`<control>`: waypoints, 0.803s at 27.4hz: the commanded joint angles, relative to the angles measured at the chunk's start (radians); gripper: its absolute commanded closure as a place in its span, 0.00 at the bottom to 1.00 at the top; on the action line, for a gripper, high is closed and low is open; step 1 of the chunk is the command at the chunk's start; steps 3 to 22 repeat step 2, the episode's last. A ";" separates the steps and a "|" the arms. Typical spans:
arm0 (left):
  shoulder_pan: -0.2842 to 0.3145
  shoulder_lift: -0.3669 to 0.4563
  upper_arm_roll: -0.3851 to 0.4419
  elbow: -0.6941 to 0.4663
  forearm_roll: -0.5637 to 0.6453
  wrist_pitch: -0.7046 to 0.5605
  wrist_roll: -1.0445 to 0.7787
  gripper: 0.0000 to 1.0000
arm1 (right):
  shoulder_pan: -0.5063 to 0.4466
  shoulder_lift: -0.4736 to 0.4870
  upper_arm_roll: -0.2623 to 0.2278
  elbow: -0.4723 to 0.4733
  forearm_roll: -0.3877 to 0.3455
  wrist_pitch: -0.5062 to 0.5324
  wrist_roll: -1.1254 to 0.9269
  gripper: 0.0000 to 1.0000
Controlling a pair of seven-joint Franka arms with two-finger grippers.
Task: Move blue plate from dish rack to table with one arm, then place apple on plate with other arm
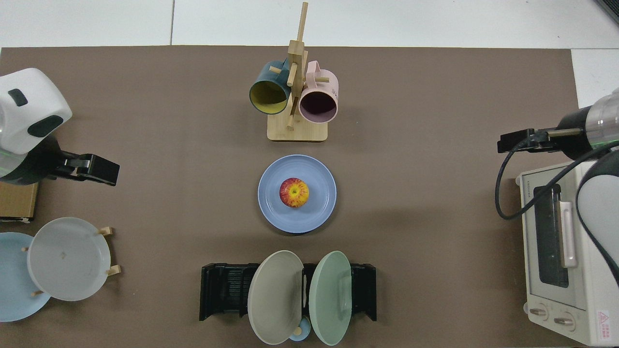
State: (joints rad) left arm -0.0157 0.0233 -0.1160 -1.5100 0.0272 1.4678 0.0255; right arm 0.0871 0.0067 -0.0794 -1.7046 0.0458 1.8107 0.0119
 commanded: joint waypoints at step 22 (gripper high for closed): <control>0.003 -0.002 0.001 0.013 0.005 -0.015 0.002 0.00 | -0.009 -0.014 0.010 -0.004 -0.014 -0.022 0.065 0.01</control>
